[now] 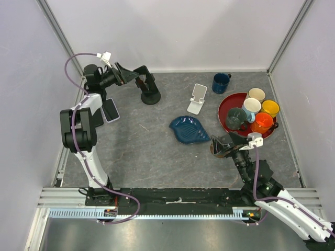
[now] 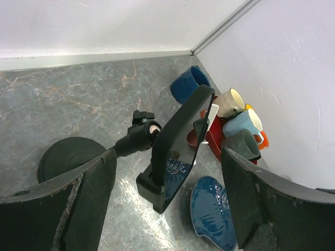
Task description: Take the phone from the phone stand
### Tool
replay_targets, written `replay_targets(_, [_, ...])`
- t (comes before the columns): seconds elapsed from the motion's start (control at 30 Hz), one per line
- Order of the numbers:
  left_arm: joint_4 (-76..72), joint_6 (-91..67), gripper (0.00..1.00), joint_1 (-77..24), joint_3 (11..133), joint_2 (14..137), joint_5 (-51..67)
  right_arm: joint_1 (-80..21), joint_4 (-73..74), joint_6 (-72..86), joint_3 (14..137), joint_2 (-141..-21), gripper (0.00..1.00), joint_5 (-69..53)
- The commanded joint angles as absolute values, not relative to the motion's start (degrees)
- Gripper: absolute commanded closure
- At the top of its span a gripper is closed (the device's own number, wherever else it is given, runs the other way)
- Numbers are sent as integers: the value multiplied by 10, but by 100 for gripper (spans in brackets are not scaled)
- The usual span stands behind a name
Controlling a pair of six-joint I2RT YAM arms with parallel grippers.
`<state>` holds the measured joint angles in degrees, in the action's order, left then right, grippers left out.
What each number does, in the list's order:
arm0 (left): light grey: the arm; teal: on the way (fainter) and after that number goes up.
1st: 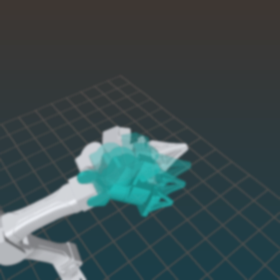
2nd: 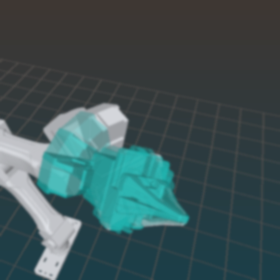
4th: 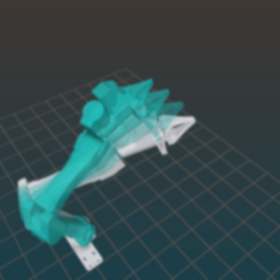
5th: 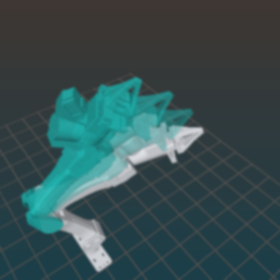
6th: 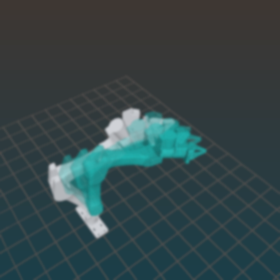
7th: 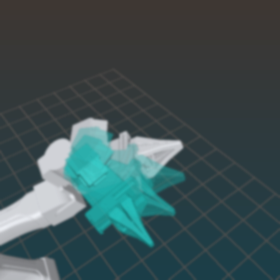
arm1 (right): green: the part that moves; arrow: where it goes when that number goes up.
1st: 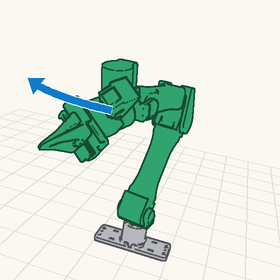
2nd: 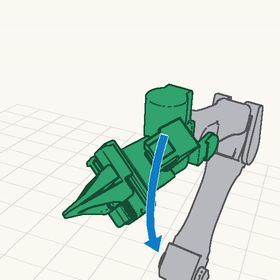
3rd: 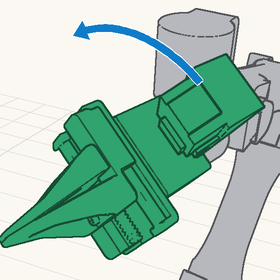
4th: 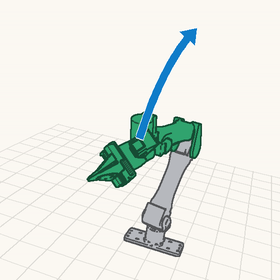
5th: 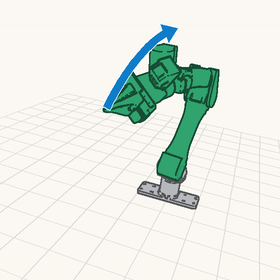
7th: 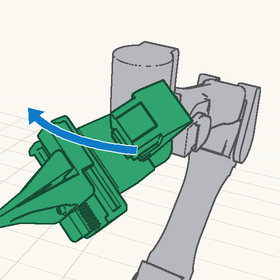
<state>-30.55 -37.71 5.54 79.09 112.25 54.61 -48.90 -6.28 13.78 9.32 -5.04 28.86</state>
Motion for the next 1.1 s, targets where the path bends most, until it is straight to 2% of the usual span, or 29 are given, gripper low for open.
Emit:
replay_targets(0.0, [-322, -381, 15, 39, 831, 1156, 582, -490, -92, 127, 98, -67, 2, 280])
replay_targets(0.13, [-334, -394, 21, 30, 852, 1184, 601, -490, -97, 124, 98, -73, 2, 279])
replay_targets(0.33, [-366, -414, 45, 23, 857, 1201, 618, -490, -103, 122, 99, -94, 2, 276])
replay_targets(0.43, [-372, -414, 48, 19, 856, 1205, 627, -490, -105, 122, 99, -100, 2, 272])
replay_targets(0.6, [-382, -415, 61, 18, 840, 1194, 634, -490, -108, 120, 99, -104, 2, 270])
replay_targets(0.77, [-432, -431, 77, 19, 786, 1160, 639, -490, -108, 119, 100, -109, 2, 264])
replay_targets(0.83, [-446, -436, 80, 18, 753, 1144, 633, -490, -107, 117, 103, -112, 2, 257])
replay_targets(0.97, [-463, -439, 94, 18, 700, 1085, 614, -490, -102, 111, 112, -122, 2, 241])
replay_targets(1.07, [-444, -441, 98, 11, 656, 1047, 573, -490, -94, 103, 128, -143, 2, 210])
